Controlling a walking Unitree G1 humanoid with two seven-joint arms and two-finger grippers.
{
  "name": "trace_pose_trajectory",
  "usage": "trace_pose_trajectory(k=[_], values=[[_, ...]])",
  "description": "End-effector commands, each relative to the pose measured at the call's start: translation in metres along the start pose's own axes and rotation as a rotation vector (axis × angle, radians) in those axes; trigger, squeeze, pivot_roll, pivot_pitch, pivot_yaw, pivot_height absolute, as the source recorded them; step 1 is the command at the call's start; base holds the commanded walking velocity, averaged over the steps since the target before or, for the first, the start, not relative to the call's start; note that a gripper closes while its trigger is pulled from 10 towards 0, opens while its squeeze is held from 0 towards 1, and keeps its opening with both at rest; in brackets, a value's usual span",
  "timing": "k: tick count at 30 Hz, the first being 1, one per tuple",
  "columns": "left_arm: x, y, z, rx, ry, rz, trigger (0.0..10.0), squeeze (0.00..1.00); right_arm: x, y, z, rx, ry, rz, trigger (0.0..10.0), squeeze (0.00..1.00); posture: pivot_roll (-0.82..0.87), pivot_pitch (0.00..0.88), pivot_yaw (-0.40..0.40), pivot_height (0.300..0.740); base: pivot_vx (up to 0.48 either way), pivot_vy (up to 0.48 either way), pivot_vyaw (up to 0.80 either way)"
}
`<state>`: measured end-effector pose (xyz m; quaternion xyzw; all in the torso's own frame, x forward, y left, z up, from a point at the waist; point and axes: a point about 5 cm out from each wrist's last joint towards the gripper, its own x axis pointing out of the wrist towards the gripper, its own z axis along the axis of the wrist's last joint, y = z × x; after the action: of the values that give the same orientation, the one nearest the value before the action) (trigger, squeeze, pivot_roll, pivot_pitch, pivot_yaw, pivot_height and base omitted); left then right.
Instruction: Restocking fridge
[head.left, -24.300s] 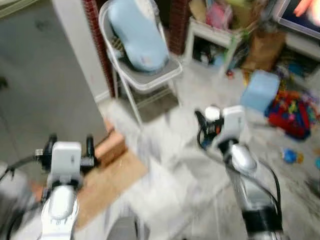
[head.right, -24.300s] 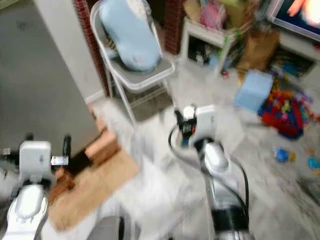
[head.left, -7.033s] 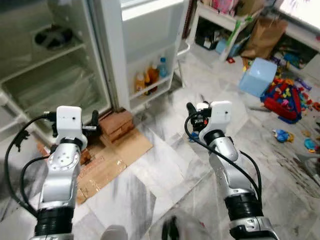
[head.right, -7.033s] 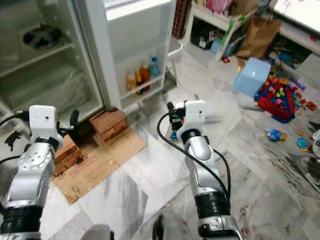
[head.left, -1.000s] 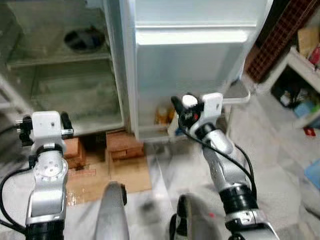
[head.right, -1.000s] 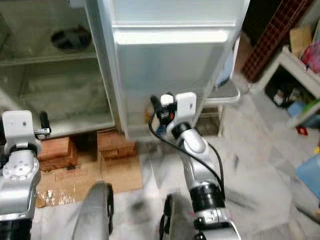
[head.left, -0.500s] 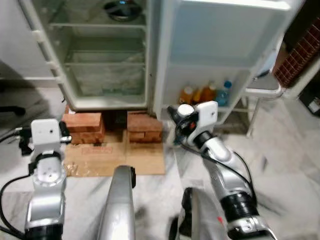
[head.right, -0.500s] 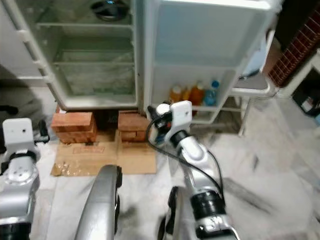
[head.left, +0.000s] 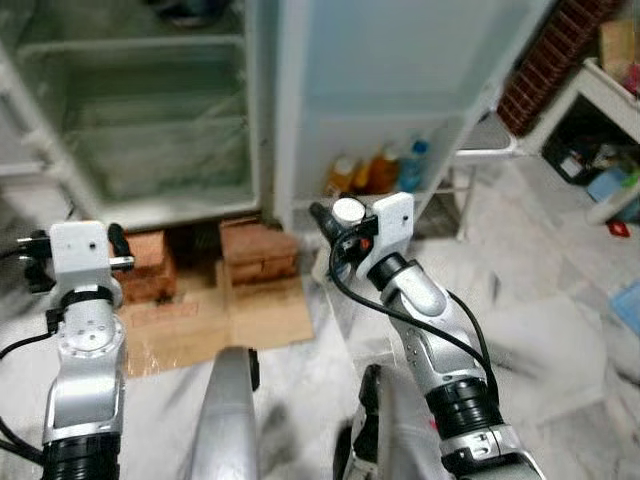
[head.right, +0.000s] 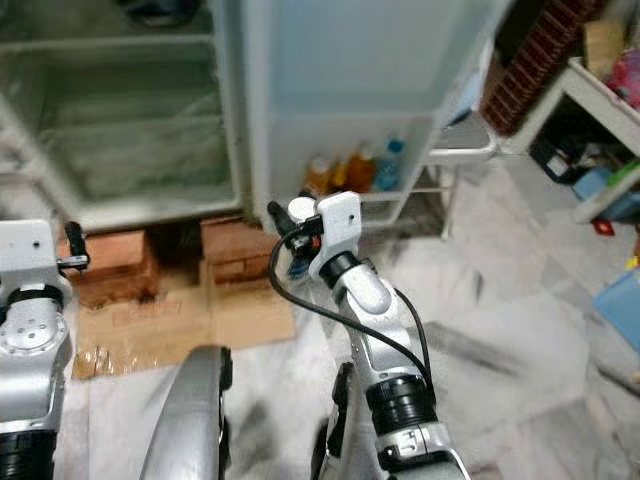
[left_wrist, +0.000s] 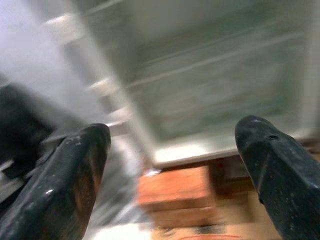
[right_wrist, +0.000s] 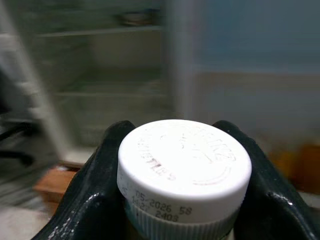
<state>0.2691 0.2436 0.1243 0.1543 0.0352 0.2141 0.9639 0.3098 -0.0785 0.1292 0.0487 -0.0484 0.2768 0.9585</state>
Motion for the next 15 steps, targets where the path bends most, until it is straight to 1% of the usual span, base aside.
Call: trace_pose_trajectory(k=[1, 6, 8, 12, 14, 15], values=[[0.0, -0.001, 0.002, 0.0, -0.009, -0.001, 10.0, 0.0, 0.001, -0.004, 0.011, -0.017, -0.046, -0.01, 10.0, 0.0, 0.06, 0.166, -0.068, 0.613, 0.405, 0.0, 0.0], [0.001, -0.001, 0.002, -0.002, -0.008, 0.001, 10.0, 0.0, 0.001, -0.003, 0.011, -0.019, -0.044, 0.001, 10.0, 0.0, 0.06, 0.167, -0.068, 0.613, 0.401, 0.0, 0.0], [0.001, -0.001, 0.001, -0.015, 0.004, 0.018, 10.0, 0.0, 0.001, 0.0, 0.01, -0.027, -0.038, 0.031, 10.0, 0.0, 0.06, 0.167, -0.068, 0.613, 0.274, 0.0, 0.0], [0.001, -0.003, 0.003, -0.006, -0.008, 0.017, 10.0, 0.0, 0.0, 0.007, 0.008, -0.054, -0.029, 0.088, 10.0, 0.0, 0.06, 0.165, -0.068, 0.613, 0.0, 0.0, 0.0], [0.001, -0.003, 0.002, -0.005, -0.002, 0.018, 10.0, 0.0, 0.0, 0.009, 0.008, -0.053, -0.029, 0.11, 10.0, 0.0, 0.06, 0.165, -0.068, 0.613, 0.0, 0.0, 0.0], [0.001, -0.003, 0.002, -0.004, 0.0, 0.019, 10.0, 0.0, -0.001, 0.01, 0.008, -0.059, -0.028, 0.118, 10.0, 0.0, 0.06, 0.164, -0.069, 0.613, 0.0, 0.0, 0.8]])
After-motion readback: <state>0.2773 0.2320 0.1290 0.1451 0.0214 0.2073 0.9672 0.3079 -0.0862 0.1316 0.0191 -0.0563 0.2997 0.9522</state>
